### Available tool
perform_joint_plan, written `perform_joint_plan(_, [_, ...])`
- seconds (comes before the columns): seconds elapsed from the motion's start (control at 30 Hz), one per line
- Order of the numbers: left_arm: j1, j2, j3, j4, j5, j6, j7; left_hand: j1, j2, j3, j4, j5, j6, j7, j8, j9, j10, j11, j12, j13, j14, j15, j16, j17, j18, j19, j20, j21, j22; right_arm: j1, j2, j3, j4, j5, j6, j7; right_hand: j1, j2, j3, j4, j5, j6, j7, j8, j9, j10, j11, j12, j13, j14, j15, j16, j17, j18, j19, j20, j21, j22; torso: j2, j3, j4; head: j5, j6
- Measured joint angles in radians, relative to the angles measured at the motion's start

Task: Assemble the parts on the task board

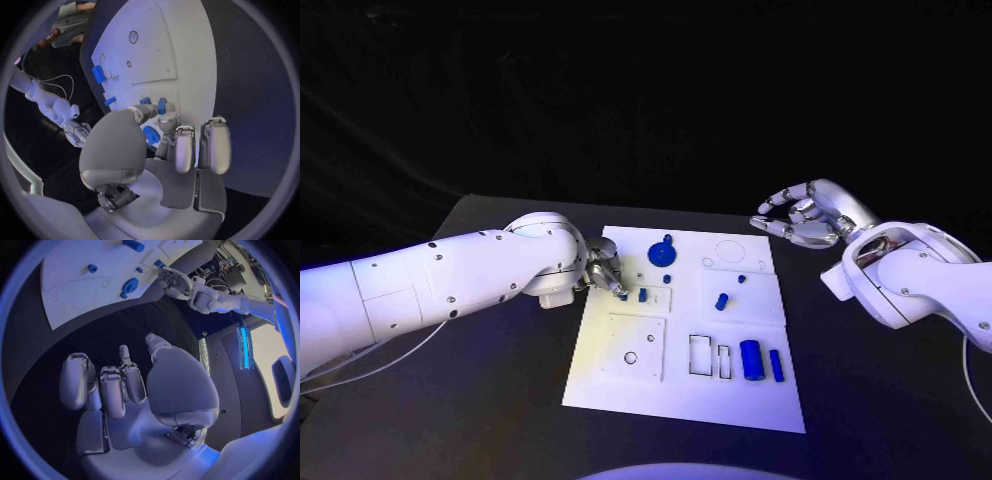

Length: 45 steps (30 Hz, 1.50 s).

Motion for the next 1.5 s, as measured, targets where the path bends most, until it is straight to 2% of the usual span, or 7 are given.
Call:
perform_joint_plan(0.27, [-0.002,0.006,-0.001,0.003,-0.038,-0.011,-0.003,-0.011,-0.003,0.003,0.003,0.000,0.000,0.000,0.019,0.000,0.000,0.000,0.000,0.000,0.004,-0.004,0.000,0.001,0.000,0.000,0.000,0.000,0.000,0.000,0.001,0.000,0.000,0.000,0.000,0.001,0.000,0.000,0.000,0.000,0.000,0.000,0.000,0.000,0.000,0.000,0.000,0.000,0.000,0.000,0.000,0.000,0.000,0.000,0.000,0.000,0.000,0.000,0.000,-0.0008,0.0000,0.000,-0.002])
perform_joint_plan(0.7, [-0.002,0.009,0.000,0.006,-0.071,-0.010,-0.004,-0.018,-0.010,0.003,0.003,0.000,0.004,-0.003,0.020,0.001,0.002,-0.002,0.004,0.000,0.004,-0.004,0.000,0.001,0.000,0.000,0.000,0.000,0.000,0.000,0.001,0.000,0.000,0.000,0.001,0.002,0.000,0.000,0.000,0.000,0.000,0.000,0.000,0.000,0.001,0.000,0.000,0.000,0.000,0.000,0.000,0.000,0.000,0.000,0.000,0.000,0.000,0.000,0.001,-0.0012,0.0002,0.000,-0.007])
perform_joint_plan(0.73, [-0.002,0.009,-0.001,0.006,-0.072,-0.009,-0.005,-0.021,-0.013,0.026,-0.020,0.000,0.004,-0.003,0.020,0.001,0.004,-0.004,0.004,0.000,0.004,-0.004,0.000,0.001,0.000,0.000,0.000,0.000,0.000,0.000,0.002,0.000,0.000,0.000,0.001,0.002,0.001,0.001,0.000,0.000,0.000,0.000,0.000,0.000,0.001,0.000,0.000,0.000,0.000,0.000,0.000,0.000,0.000,0.000,0.000,0.000,0.000,0.000,0.000,-0.0012,0.0004,0.000,-0.008])
perform_joint_plan(0.77, [-0.003,0.009,-0.001,0.006,-0.073,-0.008,-0.005,-0.022,-0.015,0.033,-0.027,-0.001,0.004,-0.003,0.020,0.001,0.004,-0.003,0.004,0.000,0.002,-0.006,0.000,0.001,0.000,0.000,0.000,0.000,0.000,0.000,0.002,0.000,0.000,0.000,0.001,0.002,0.004,0.004,0.000,0.000,0.000,0.000,0.000,0.000,0.001,0.000,0.000,0.000,0.000,0.000,0.000,0.000,0.000,0.000,0.000,0.000,0.000,0.000,0.000,-0.0012,0.0005,0.000,-0.008])
perform_joint_plan(1.37, [-0.002,0.012,0.000,0.007,-0.092,0.007,-0.007,-0.026,-0.011,0.033,-0.028,-0.002,0.004,-0.003,0.025,0.001,0.007,-0.007,0.008,0.002,0.000,-0.007,0.000,0.001,0.000,0.004,-0.004,0.000,0.001,0.000,0.002,0.000,-0.001,0.000,0.001,0.003,0.004,0.004,0.000,0.000,0.000,0.000,0.000,0.000,0.000,0.000,0.000,0.000,0.000,0.000,0.000,0.000,0.000,0.000,0.000,0.000,0.000,-0.001,0.000,-0.0012,0.0002,0.002,-0.012])
perform_joint_plan(1.47, [-0.002,0.013,-0.001,0.007,-0.094,0.008,-0.008,-0.046,-0.015,0.035,-0.026,-0.002,0.001,-0.006,0.037,0.001,0.007,-0.007,0.008,0.002,0.000,-0.007,0.000,0.001,0.000,0.004,-0.004,0.000,0.001,0.000,0.002,0.000,-0.001,0.000,0.001,0.003,0.004,0.004,0.000,0.000,0.000,0.000,0.000,0.000,0.000,0.000,0.000,0.000,0.000,0.000,0.000,0.000,0.000,0.000,0.000,0.000,0.000,-0.001,0.000,-0.0012,0.0000,0.002,-0.012])
perform_joint_plan(1.5, [-0.002,0.013,-0.001,0.007,-0.094,0.009,-0.009,-0.057,-0.017,0.049,-0.038,-0.002,0.000,-0.007,0.040,0.002,0.008,-0.007,0.008,0.002,0.000,-0.007,0.000,0.000,0.000,0.002,-0.006,0.000,0.001,0.000,0.002,0.000,-0.001,0.000,0.001,0.003,0.004,0.004,0.000,0.000,0.000,0.000,0.000,0.000,0.000,0.000,0.000,0.000,0.000,0.000,0.000,0.000,0.000,0.000,0.000,0.000,0.000,-0.001,0.000,-0.0012,0.0000,0.002,-0.012])
